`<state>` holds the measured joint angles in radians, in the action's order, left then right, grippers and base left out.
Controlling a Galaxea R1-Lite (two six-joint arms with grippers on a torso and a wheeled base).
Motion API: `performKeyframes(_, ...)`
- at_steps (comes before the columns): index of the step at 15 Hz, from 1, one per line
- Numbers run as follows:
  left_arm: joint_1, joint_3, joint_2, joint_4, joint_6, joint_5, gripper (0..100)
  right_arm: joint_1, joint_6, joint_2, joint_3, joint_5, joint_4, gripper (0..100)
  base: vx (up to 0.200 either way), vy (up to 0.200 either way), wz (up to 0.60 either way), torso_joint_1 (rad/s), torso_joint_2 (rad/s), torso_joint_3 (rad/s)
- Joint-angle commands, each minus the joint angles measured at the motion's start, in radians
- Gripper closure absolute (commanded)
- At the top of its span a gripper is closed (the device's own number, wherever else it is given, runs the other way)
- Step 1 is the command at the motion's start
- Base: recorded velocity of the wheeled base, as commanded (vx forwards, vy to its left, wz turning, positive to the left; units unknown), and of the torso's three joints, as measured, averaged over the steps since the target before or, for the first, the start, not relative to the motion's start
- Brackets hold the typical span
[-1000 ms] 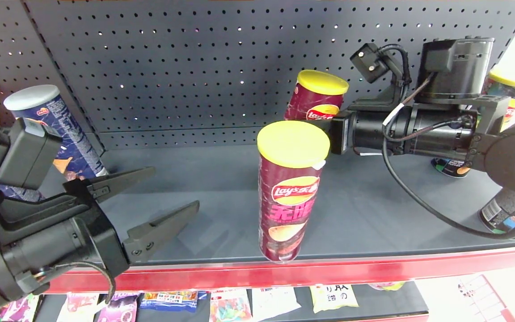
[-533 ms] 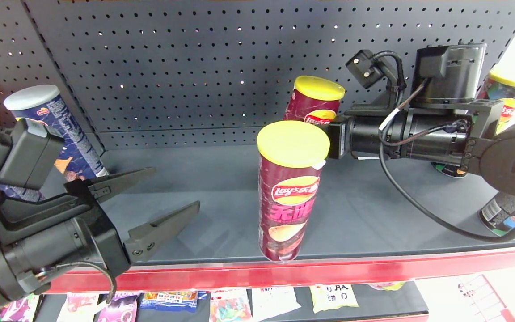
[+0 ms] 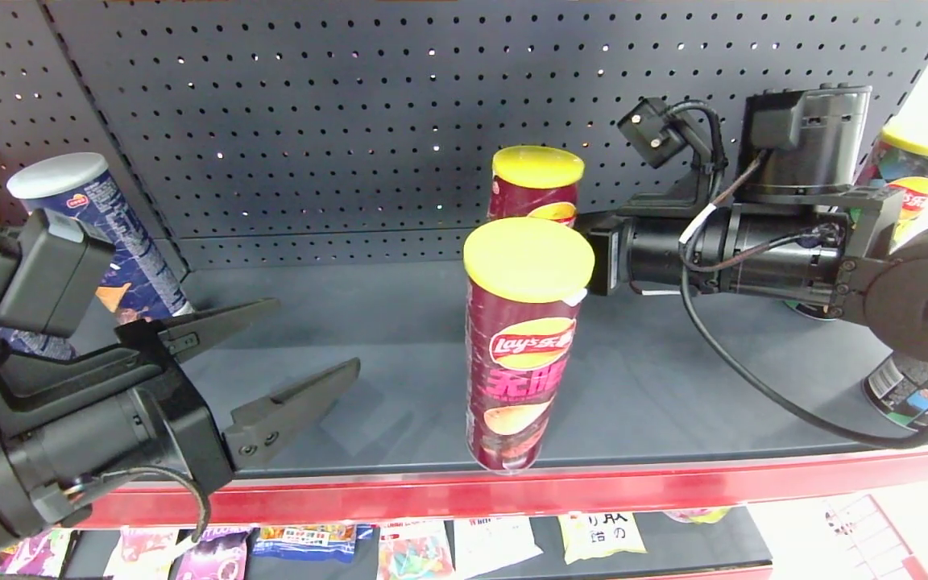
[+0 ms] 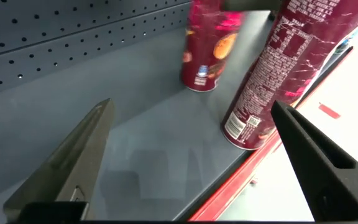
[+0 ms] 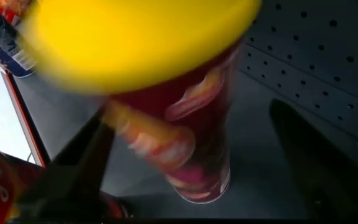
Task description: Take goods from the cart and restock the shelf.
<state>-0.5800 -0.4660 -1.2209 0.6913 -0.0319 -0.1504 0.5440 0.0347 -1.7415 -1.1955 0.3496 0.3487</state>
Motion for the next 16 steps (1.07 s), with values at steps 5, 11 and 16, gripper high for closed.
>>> performKeyframes(5, 0.039, -0.007, -0.009, 0.001, 0.0, -0.001, 0, 0.001, -0.004, 0.106, 0.086, -0.015, 0.001, 0, 0.0, 0.0, 0.0, 0.0, 0.0, 0.0)
performKeyframes(11, 0.048, 0.004, -0.026, -0.001, 0.0, 0.0, 0, -0.022, -0.006, 0.312, 0.295, -0.052, 0.001, 0, 0.0, 0.0, 0.0, 0.0, 0.0, 0.0)
performKeyframes(16, 0.046, 0.024, -0.06, -0.03, 0.026, 0.002, 0, -0.018, -0.004, 0.568, 0.522, -0.109, 0.001, 0, 0.0, 0.0, 0.0, 0.0, 0.0, 0.0)
